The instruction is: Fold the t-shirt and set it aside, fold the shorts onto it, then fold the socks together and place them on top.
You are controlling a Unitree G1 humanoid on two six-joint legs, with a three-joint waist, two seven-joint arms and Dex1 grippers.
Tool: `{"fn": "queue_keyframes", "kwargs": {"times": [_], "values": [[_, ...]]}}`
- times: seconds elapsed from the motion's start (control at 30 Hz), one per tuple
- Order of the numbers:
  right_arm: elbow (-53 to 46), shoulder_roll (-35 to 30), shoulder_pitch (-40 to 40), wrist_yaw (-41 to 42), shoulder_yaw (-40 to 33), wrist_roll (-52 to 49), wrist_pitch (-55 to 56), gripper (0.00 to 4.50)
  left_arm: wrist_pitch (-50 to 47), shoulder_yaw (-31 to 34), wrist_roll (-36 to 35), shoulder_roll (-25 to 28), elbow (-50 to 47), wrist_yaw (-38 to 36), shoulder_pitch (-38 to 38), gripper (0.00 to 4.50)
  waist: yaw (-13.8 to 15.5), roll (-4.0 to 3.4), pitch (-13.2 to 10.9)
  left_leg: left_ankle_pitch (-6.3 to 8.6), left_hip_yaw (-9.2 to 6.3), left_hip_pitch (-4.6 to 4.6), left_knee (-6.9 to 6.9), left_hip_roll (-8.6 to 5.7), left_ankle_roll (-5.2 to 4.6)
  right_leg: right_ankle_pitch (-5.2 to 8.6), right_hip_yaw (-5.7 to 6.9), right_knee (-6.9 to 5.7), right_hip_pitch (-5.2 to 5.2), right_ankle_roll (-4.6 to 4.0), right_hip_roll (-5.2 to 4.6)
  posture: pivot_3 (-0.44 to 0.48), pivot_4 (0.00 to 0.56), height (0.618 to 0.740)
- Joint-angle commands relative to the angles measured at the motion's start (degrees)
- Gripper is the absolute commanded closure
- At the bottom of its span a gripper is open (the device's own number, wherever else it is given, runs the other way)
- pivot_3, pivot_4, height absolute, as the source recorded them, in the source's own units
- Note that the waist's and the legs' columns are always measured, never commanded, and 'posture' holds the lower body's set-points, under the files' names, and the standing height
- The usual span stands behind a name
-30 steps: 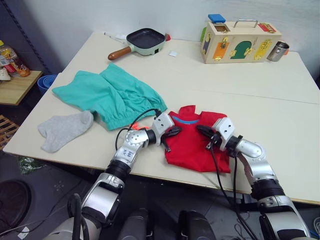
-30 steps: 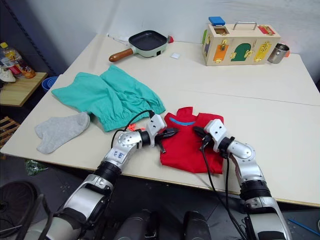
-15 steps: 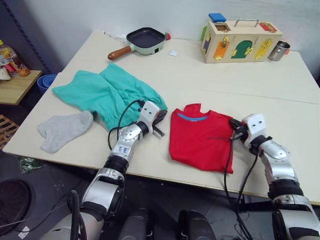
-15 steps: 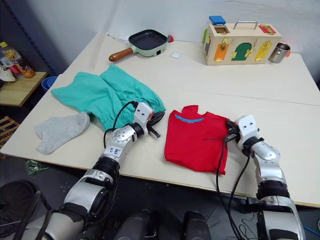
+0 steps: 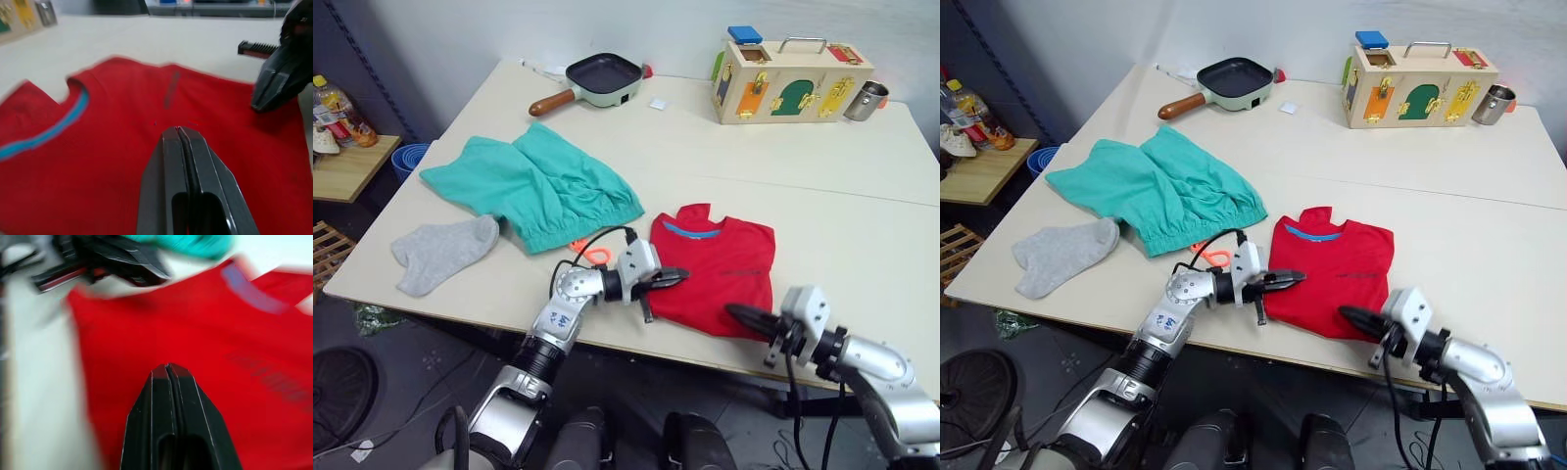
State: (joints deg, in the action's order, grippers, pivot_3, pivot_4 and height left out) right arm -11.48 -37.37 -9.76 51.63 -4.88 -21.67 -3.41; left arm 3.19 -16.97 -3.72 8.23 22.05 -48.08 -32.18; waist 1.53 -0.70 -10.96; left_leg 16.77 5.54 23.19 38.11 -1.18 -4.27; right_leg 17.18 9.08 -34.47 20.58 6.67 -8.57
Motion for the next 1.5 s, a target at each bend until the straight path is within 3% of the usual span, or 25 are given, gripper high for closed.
{"fn": "queue_keyframes", "kwargs": {"times": [0.03,0.37,0.53,0.63,0.73,0.83,0.97,1.1,1.13,1.27,1.43,1.5], "values": [[1.67,0.63,-2.12,-3.19,-3.92,2.01,2.62,4.50,-0.30,0.27,2.15,1.56,0.77,1.91,1.16,4.47,-0.12,-0.01,0.00,0.00,0.01,0.00,0.00,0.00,-0.01,0.00,0.00,-0.03,0.00,0.00,0.00,0.000,0.150,0.740],[8.23,1.42,-6.29,-3.30,-14.92,-3.54,4.05,4.50,2.61,4.26,-0.84,6.89,2.50,-0.72,1.30,4.47,-0.22,0.01,0.07,0.02,-0.01,-0.15,-0.02,0.06,0.04,0.00,-0.04,0.06,-0.07,-0.01,-0.02,0.000,0.150,0.740],[3.20,-0.47,-6.94,0.20,-16.97,-11.99,-4.81,4.50,3.92,8.40,-5.67,8.27,-0.35,-3.75,0.76,4.47,-0.17,0.00,0.07,0.01,-0.02,-0.11,-0.03,0.08,0.03,0.01,-0.04,0.06,0.01,-0.03,-0.04,0.000,0.150,0.740],[-1.33,-4.20,-6.52,1.27,-20.11,-20.92,-15.62,4.50,-0.29,10.96,-11.75,10.08,-8.09,-7.70,2.43,4.47,-0.19,-0.06,0.04,0.02,-0.02,-0.04,-0.03,0.07,0.00,0.01,-0.06,0.07,0.05,-0.03,-0.10,0.000,0.150,0.740],[-2.31,-10.98,-3.95,3.02,-22.62,-27.20,-26.19,4.15,-6.31,11.64,-15.82,13.74,-16.56,-11.03,4.87,3.63,-0.36,-0.11,0.01,0.01,-0.10,-0.03,-0.03,0.09,-0.02,0.02,-0.04,0.14,0.02,-0.04,-0.11,0.000,0.150,0.740],[1.45,-18.90,1.65,6.07,-20.22,-26.19,-32.32,3.26,-11.32,12.69,-19.27,17.13,-24.00,-12.50,7.38,2.69,-0.44,-0.16,0.01,0.01,-0.06,-0.04,-0.03,0.10,-0.06,0.02,-0.05,0.20,0.01,-0.06,-0.11,0.000,0.150,0.740],[14.53,-24.79,16.60,8.76,-9.02,-17.56,-35.91,1.81,-15.43,13.06,-19.16,21.81,-29.38,-12.78,10.36,1.41,-0.39,-0.17,0.00,0.01,-0.08,-0.03,-0.01,0.15,-0.05,0.03,-0.01,0.26,-0.01,-0.09,-0.09,0.000,0.150,0.740],[27.44,-24.37,31.20,12.66,0.69,-10.83,-38.50,0.43,-19.09,14.61,-22.75,23.59,-32.63,-13.33,12.77,0.14,-0.22,-0.22,-0.01,-0.08,-0.05,0.03,-0.05,0.13,-0.21,0.05,0.03,0.29,0.04,-0.12,-0.07,0.000,0.150,0.740],[30.02,-24.00,33.92,13.60,2.52,-9.40,-39.01,0.15,-19.69,14.74,-23.10,23.85,-33.07,-13.39,12.94,0.00,-0.16,-0.21,-0.02,-0.09,-0.05,0.06,-0.04,0.13,-0.22,0.05,0.04,0.28,0.06,-0.13,-0.06,0.000,0.150,0.740],[37.18,-22.65,42.37,18.71,10.01,-4.03,-41.57,0.06,-19.66,15.45,-25.76,23.90,-34.71,-15.38,14.03,0.00,-0.23,-0.23,-0.02,-0.11,-0.05,0.12,-0.04,0.12,-0.24,0.05,0.12,0.25,-0.02,-0.12,0.01,0.000,0.150,0.740],[37.40,-21.49,47.33,25.59,15.66,-3.73,-50.28,0.06,-18.59,15.70,-26.40,23.76,-35.35,-16.19,14.58,0.00,-0.37,-0.23,-0.02,-0.11,-0.04,0.12,-0.04,0.12,-0.24,0.05,0.13,0.21,-0.03,-0.11,0.05,0.000,0.150,0.740],[36.98,-20.19,48.88,27.16,17.37,-3.42,-52.60,0.44,-18.13,15.73,-26.68,23.19,-35.60,-15.90,14.61,0.00,-0.41,-0.22,-0.02,-0.12,-0.04,0.11,-0.04,0.14,-0.21,0.05,0.13,0.19,-0.02,-0.11,0.05,0.000,0.150,0.740]]}}
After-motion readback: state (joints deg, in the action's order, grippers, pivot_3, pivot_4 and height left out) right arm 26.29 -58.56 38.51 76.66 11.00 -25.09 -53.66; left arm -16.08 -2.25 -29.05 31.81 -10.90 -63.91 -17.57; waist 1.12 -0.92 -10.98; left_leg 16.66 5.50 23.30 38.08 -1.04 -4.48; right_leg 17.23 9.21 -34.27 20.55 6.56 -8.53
